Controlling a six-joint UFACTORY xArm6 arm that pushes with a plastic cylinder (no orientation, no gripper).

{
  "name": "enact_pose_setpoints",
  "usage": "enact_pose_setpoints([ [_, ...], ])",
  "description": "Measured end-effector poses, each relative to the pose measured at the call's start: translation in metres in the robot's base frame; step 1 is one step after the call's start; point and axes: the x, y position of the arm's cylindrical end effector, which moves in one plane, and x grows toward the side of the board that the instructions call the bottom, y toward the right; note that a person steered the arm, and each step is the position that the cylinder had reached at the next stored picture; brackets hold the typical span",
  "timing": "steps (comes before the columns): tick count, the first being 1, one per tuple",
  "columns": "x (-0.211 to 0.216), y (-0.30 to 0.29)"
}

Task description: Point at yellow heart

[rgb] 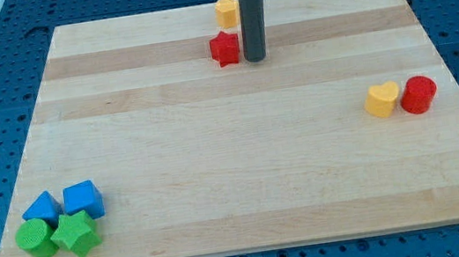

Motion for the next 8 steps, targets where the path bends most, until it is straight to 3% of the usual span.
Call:
enact_pose_setpoints([
  [1, 0.001, 0.031],
  [6, 0.002, 0.057],
  [8, 0.002, 0.096],
])
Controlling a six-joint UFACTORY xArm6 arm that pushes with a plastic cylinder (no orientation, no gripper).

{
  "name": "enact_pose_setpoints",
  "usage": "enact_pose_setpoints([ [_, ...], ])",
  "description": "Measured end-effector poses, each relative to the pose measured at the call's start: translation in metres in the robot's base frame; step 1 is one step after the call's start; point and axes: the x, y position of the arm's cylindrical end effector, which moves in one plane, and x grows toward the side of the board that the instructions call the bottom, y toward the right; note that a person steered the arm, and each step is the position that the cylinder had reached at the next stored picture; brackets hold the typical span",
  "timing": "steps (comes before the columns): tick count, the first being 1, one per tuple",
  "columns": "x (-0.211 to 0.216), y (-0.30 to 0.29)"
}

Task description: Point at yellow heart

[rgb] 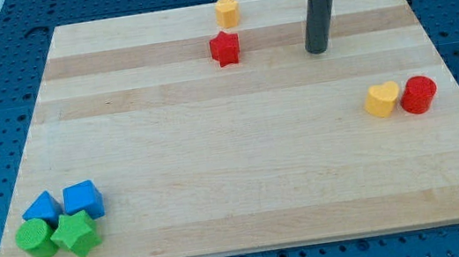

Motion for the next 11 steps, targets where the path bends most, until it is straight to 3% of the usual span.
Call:
enact_pose_setpoints([
  [11, 0.01, 0.003],
])
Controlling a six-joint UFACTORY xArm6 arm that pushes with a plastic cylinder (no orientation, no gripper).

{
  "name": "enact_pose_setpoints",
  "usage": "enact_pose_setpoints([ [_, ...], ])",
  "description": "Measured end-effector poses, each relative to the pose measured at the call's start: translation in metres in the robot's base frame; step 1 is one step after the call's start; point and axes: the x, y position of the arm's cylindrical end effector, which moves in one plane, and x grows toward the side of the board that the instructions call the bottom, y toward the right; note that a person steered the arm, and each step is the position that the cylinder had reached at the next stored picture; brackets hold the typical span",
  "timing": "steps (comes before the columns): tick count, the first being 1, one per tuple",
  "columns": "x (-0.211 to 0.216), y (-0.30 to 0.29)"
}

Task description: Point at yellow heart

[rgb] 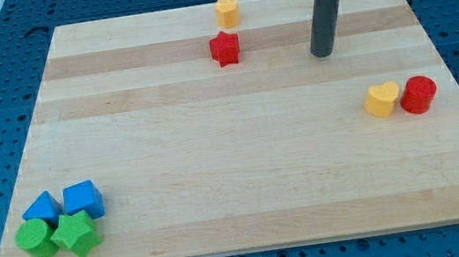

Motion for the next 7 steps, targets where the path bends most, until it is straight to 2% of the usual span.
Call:
enact_pose_setpoints([
  [7, 0.04, 0.0],
])
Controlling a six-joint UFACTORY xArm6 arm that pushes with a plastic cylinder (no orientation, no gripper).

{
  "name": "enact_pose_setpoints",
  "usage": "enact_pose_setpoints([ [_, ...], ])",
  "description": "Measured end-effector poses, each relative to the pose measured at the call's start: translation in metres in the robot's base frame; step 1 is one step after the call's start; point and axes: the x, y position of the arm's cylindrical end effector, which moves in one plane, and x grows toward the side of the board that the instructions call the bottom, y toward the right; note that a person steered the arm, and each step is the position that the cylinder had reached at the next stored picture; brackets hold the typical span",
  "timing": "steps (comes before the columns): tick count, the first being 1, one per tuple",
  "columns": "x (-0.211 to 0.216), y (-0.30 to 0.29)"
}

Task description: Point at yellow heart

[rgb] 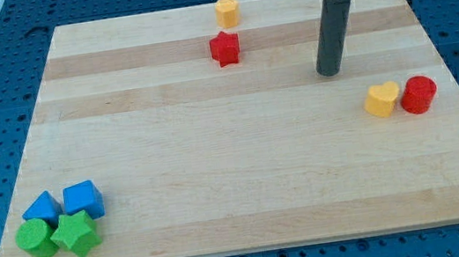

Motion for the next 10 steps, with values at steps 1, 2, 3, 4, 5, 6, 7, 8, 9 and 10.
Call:
enact_pose_setpoints([
  [1, 0.005, 0.0],
  [2, 0.01, 0.0],
  [3, 0.016, 0.0],
  [4, 0.021, 0.0],
  [5, 0.028, 0.0],
  [6, 0.035, 0.0],
  [7, 0.044, 0.0],
  [8, 0.051, 0.0],
  [9, 0.059, 0.0],
  [10, 0.066, 0.0],
])
